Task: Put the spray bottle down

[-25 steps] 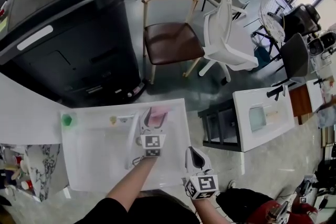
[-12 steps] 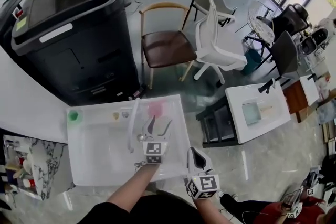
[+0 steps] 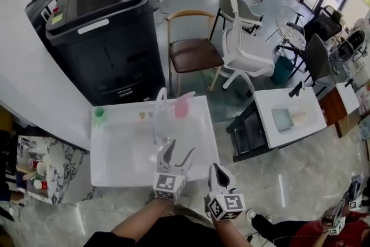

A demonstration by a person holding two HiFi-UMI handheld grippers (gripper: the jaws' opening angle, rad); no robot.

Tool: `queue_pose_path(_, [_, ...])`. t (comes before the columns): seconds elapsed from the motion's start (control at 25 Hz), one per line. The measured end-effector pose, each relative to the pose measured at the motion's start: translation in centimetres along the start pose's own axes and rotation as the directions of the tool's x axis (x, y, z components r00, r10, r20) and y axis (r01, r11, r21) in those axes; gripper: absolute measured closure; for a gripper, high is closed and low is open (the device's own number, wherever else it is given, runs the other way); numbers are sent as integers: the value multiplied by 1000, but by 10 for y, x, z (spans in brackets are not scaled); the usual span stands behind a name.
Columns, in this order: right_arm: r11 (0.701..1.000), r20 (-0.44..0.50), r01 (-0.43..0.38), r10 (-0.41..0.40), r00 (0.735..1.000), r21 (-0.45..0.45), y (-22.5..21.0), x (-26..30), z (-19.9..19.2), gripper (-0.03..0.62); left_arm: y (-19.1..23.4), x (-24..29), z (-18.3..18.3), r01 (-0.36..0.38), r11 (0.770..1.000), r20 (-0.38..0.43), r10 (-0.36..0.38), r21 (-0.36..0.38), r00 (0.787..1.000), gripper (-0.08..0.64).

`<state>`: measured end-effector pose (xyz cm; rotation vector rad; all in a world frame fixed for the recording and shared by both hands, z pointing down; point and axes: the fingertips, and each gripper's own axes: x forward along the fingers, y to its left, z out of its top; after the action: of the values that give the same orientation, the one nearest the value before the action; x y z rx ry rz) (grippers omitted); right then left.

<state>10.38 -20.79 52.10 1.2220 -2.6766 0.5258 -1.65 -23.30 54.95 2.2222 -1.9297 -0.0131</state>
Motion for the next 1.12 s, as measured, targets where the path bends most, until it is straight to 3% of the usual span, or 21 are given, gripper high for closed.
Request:
queue_pose_path(0.4, [993,-46,-111,110,993,-26,53,-21,-40,595,-3,-109,3,-50,998,-44,48,-41,998,261])
queue_pose_path(0.6, [985,-7,-135,135,991,-110,95,-23,-23,595,14,-151,14,-78,994,-33,75,-74,997,288])
queue_pose_path(0.68, [978,-4,-162,163,987,-135,119,-23,-21,595,27,-172,24,-86,993,-6,85,-80,996,322])
queue_pose_path(0.88, [958,19,-181,190,982,-223,190,-22,-21,594,71,-236,46,-128,986,75,136,-107,988,498])
queue_pose_path(1.0, [954,3,-209,215,977,-215,243,-21,-35,595,105,-279,46,-189,978,47,194,-88,980,531])
queue_pose_path(1.12, [946,-45,-240,236,971,-219,290,-20,-55,595,131,-318,40,-200,976,21,203,-91,979,540])
